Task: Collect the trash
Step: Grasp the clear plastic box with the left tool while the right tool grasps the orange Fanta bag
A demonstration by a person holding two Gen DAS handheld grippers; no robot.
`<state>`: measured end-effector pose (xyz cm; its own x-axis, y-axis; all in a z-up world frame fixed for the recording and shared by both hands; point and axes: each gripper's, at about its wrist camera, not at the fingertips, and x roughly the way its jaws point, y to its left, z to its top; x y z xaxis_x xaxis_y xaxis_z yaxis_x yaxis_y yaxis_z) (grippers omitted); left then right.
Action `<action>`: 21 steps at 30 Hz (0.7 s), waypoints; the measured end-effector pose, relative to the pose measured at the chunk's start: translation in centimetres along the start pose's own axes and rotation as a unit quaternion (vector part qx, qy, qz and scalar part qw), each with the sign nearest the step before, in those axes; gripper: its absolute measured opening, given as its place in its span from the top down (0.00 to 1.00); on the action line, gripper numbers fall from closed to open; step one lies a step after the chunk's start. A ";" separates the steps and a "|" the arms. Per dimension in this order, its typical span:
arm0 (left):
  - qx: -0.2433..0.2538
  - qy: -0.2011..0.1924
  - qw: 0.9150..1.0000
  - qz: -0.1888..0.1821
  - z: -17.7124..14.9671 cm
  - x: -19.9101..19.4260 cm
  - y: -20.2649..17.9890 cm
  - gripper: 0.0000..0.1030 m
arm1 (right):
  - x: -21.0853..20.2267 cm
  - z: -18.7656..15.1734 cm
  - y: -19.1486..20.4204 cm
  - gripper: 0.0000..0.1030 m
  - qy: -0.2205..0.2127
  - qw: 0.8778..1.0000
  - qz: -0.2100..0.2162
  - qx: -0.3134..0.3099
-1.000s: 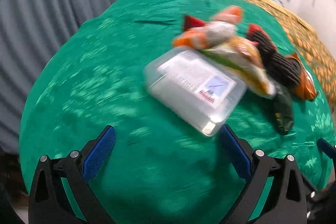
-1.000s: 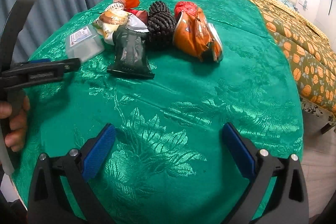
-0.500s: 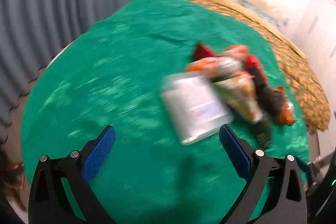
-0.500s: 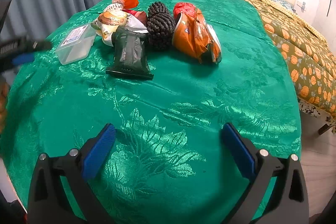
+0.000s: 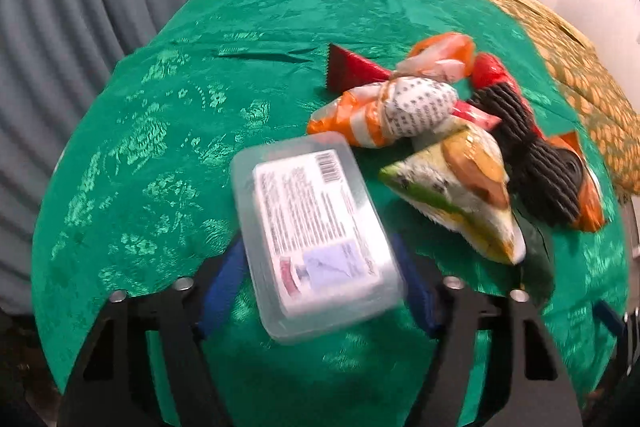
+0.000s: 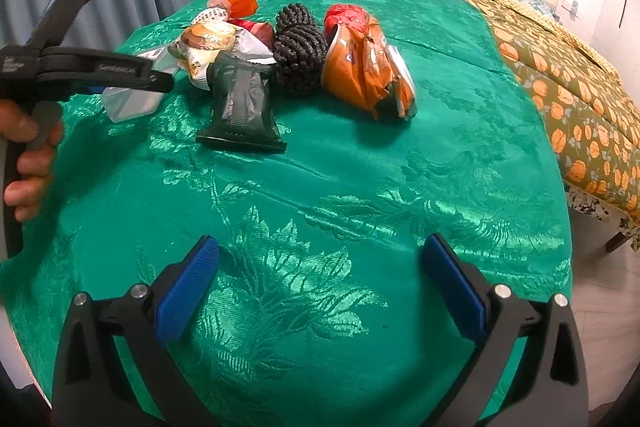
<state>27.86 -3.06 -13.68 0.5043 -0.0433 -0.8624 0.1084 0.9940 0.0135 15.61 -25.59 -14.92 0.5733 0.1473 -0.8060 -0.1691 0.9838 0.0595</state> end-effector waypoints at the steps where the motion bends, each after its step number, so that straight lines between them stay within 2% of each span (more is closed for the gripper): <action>1: 0.009 0.000 1.000 -0.005 -0.4 -0.4 0.0 0.34 | 0.0 0.0 -0.1 0.04 0.000 1.000 0.000 0.001; 4: 0.047 -0.004 0.998 -0.031 -2.6 -1.9 -0.2 0.35 | 0.0 0.0 -0.2 0.04 0.000 1.000 0.000 0.005; 9: 0.094 -0.002 0.991 -0.093 -7.4 -4.5 0.0 0.35 | 0.0 0.0 -0.2 0.04 0.000 1.000 -0.002 0.007; 12: 0.102 -0.010 0.991 -0.090 -9.4 -5.2 0.3 0.34 | 0.0 -0.1 -0.3 0.04 0.000 1.000 -0.002 0.007; 15: 0.092 -0.021 0.993 -0.075 -9.9 -4.7 0.3 0.16 | -0.1 -0.1 -0.5 0.04 0.001 1.000 0.006 0.012; 18: 0.092 -0.033 0.994 -0.055 -9.7 -4.1 -0.1 0.11 | -0.6 -0.1 -1.7 0.04 -0.011 0.999 0.038 0.034; 21: 0.081 -0.037 0.995 -0.050 -9.4 -3.6 0.0 0.06 | -1.3 0.9 -3.5 0.04 -0.028 0.998 0.027 0.053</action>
<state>17.96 -1.99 -15.34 0.5456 -0.1547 -0.8236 0.2948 0.9554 0.0158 16.19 -29.16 -13.52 0.6107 0.2027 -0.7655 -0.1165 0.9792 0.1663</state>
